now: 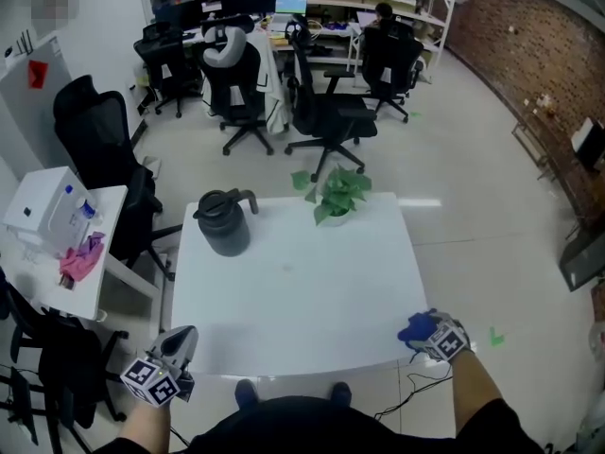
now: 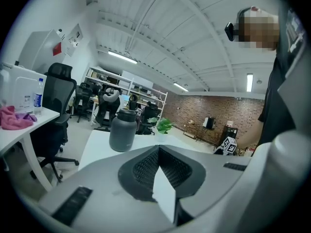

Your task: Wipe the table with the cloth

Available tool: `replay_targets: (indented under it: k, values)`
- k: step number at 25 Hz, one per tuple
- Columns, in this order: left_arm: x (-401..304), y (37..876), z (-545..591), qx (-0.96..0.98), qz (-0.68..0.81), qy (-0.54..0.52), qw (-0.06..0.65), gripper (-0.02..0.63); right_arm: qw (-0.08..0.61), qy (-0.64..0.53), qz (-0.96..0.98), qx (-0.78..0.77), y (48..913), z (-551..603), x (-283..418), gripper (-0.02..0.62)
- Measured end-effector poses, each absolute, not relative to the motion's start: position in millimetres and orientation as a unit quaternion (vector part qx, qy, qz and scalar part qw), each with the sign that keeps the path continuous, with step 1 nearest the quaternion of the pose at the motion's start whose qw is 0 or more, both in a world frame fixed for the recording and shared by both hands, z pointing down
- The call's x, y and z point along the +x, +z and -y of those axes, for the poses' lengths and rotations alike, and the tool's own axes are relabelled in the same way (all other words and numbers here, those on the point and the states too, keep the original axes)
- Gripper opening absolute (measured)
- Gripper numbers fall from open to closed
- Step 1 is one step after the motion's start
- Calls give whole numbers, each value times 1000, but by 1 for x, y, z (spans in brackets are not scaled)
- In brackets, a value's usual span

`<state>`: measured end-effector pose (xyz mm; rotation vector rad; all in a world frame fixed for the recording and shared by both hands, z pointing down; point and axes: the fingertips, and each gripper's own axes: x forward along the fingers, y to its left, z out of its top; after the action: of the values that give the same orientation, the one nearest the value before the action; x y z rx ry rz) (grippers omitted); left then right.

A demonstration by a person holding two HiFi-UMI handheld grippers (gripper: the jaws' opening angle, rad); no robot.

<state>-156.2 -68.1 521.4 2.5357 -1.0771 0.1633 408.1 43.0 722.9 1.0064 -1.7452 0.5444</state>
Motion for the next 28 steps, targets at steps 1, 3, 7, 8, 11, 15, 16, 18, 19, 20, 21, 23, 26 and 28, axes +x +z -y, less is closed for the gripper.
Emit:
replay_targets:
  k: [1, 3, 7, 8, 11, 15, 16, 18, 19, 20, 21, 23, 26, 28]
  values:
    - [-156, 522, 68, 902, 384, 60, 190, 0, 504, 231, 721, 416, 728, -45, 409, 371]
    - [-157, 522, 68, 900, 386, 62, 190, 0, 500, 244, 718, 418, 733, -48, 412, 337]
    - [-158, 523, 70, 899, 389, 63, 191, 0, 500, 240, 717, 422, 732, -43, 408, 154]
    - [-158, 523, 70, 899, 389, 63, 191, 0, 502, 242, 716, 422, 734, -44, 408, 146]
    - [-157, 524, 71, 899, 388, 60, 192, 0, 511, 233, 716, 415, 733, -45, 407, 130]
    - [-162, 522, 73, 898, 392, 54, 192, 0, 486, 204, 745, 409, 712, -25, 384, 120]
    - [-164, 522, 74, 897, 394, 52, 192, 0, 469, 194, 757, 412, 702, -13, 374, 118]
    - [-170, 522, 76, 896, 398, 48, 190, 0, 438, 171, 780, 413, 679, 17, 351, 118]
    - [-173, 523, 77, 895, 401, 47, 190, 0, 425, 159, 791, 411, 666, 34, 338, 118]
    - [-177, 524, 78, 894, 404, 45, 189, 0, 414, 145, 801, 407, 655, 52, 324, 118]
    - [-181, 525, 78, 893, 406, 45, 189, 0, 404, 132, 811, 402, 645, 70, 308, 118]
    - [-188, 528, 79, 891, 410, 44, 189, 0, 393, 110, 827, 387, 631, 105, 273, 117]
    - [-199, 534, 76, 888, 415, 43, 192, 0, 395, 86, 845, 350, 620, 152, 212, 117]
    - [-205, 538, 72, 887, 415, 47, 196, 0, 406, 71, 851, 325, 624, 180, 173, 117]
